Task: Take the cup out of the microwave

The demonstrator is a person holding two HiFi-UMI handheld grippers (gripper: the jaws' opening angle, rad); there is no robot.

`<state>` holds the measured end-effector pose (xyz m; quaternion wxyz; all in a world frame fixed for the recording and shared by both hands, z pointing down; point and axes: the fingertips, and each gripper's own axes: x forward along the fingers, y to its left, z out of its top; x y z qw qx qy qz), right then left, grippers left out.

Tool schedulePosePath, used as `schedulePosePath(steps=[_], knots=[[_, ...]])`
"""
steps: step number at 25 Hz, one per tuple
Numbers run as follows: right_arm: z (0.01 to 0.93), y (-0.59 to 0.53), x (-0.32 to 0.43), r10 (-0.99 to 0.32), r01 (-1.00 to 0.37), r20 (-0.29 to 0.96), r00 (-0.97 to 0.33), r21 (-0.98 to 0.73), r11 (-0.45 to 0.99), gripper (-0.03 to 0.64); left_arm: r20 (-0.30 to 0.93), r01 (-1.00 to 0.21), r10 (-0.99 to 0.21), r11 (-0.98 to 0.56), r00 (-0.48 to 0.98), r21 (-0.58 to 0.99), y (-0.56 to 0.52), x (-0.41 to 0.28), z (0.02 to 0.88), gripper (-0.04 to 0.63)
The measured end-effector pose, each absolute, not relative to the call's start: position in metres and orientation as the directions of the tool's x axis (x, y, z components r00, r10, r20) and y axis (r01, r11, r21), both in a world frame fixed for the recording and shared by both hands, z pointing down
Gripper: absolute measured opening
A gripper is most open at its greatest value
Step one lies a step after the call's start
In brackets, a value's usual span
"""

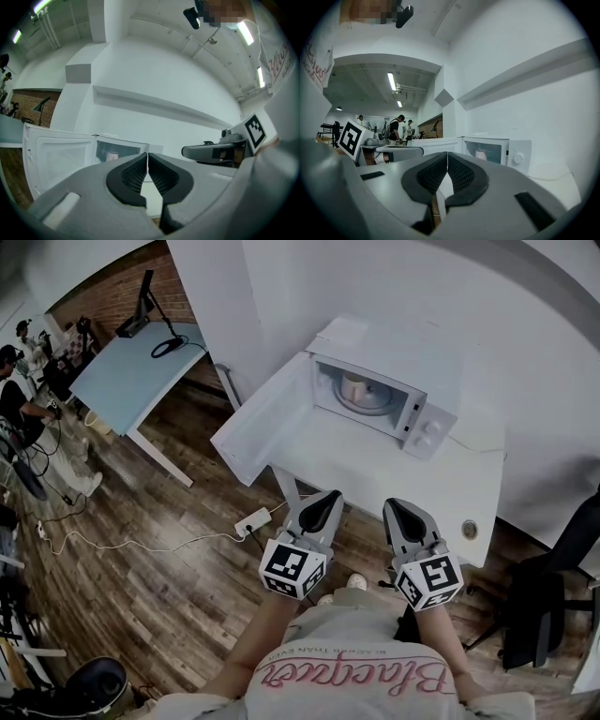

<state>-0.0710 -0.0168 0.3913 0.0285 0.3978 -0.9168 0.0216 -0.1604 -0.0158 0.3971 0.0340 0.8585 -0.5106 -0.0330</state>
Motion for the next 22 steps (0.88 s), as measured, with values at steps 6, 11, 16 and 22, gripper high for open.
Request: schedulePosePath(steps=[6, 11, 16, 22], knots=[[0.396, -0.038, -0.065, -0.716, -0.719, 0.072, -0.694, -0.035, 0.694, 0.012, -0.010, -0.881, -0.886, -0.463, 0.464, 0.096, -0.038, -0.153, 0.401, 0.014], [0.394, -0.062, -0.056, -0.707, -0.710, 0.063, -0.704, -0.049, 0.703, 0.012, -0.023, -0.886, -0.895, -0.445, 0.446, 0.129, -0.060, -0.146, 0.397, 0.014], [0.393, -0.087, -0.045, -0.690, -0.693, 0.064, -0.720, -0.063, 0.718, 0.012, -0.015, -0.889, -0.898, -0.438, 0.440, 0.133, -0.085, -0.131, 0.396, 0.014], [0.399, -0.111, -0.030, -0.671, -0.674, 0.064, -0.739, -0.086, 0.734, 0.012, 0.003, -0.913, -0.919, -0.390, 0.393, 0.119, -0.108, -0.116, 0.402, 0.078]])
